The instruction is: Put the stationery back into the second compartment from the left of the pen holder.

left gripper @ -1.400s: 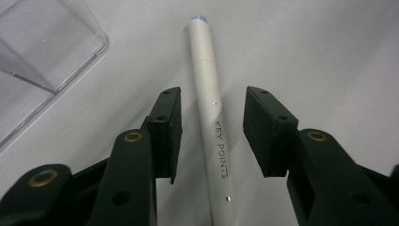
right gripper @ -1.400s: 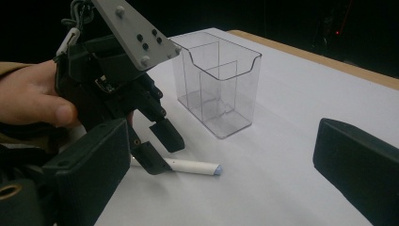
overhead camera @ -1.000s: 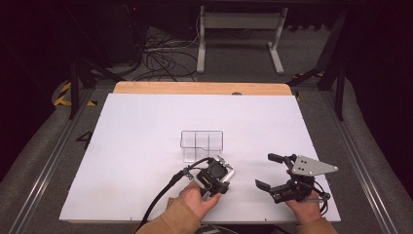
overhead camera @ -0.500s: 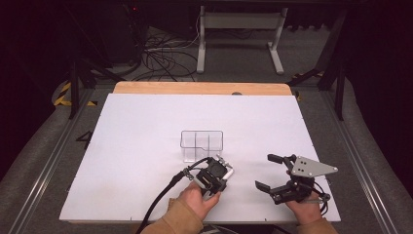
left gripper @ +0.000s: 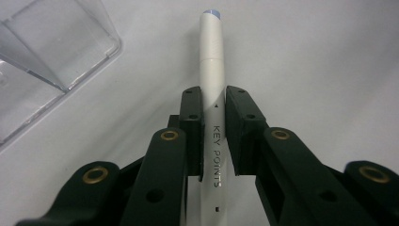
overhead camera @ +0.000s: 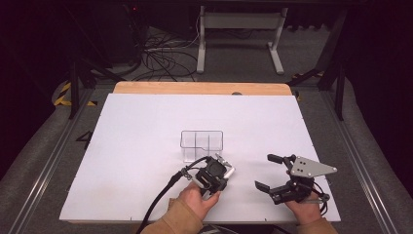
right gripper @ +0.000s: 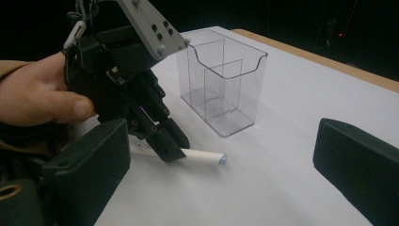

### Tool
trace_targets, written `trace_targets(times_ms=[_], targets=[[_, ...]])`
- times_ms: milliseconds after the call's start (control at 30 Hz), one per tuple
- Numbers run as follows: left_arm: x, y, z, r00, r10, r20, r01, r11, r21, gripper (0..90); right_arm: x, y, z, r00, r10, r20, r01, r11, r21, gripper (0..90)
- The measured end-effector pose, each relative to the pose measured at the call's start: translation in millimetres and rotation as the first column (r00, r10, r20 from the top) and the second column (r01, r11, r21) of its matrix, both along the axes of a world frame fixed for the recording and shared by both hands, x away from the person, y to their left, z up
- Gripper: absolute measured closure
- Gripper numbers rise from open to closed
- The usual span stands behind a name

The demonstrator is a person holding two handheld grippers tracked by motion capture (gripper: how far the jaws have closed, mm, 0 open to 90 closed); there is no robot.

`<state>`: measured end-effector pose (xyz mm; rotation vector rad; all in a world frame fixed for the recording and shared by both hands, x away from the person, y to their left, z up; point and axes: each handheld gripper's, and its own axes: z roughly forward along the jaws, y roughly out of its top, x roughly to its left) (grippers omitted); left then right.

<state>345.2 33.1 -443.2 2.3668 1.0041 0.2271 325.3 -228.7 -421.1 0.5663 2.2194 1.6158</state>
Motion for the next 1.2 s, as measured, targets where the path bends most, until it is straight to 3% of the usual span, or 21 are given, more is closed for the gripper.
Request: trace_targets(times_ms=[233,500,767,933,1133,1200], targets=[[-2.9,8.3,13.7,0.9992,-0.009,0.038,0.012,0.9971,-0.075,78.5,0.2,-0.8,-0.3,1.0,-0.006,0.0,0.006,1.0,-0.001,4.9],[-6.6,22.0,32.4,0.9949,-0.018,0.099,0.036,0.9827,-0.182,78.5,0.3,-0.3,-0.8,1.0,-0.006,0.001,0.006,1.0,-0.001,4.9],[-11.8,31.7,49.0,0.9869,-0.019,0.16,0.063,0.9597,-0.274,78.6,0.8,0.4,-1.7,1.0,-0.004,0.0,0.004,1.0,-0.001,4.9],[-13.3,36.7,55.3,0.9782,-0.031,0.205,0.097,0.9412,-0.324,78.5,0.6,0.9,-2.0,1.0,-0.002,0.0,0.002,1.0,0.001,4.9],[-13.8,42.8,65.4,0.9678,-0.022,0.251,0.113,0.9278,-0.355,78.5,0.3,1.5,-1.9,1.0,0.0,0.0,0.0,1.0,-0.001,4.9],[-13.9,44.8,69.4,0.9617,-0.016,0.274,0.122,0.9196,-0.374,78.6,0.3,1.4,-1.9,1.0,0.0,0.0,0.0,1.0,0.0,4.9]])
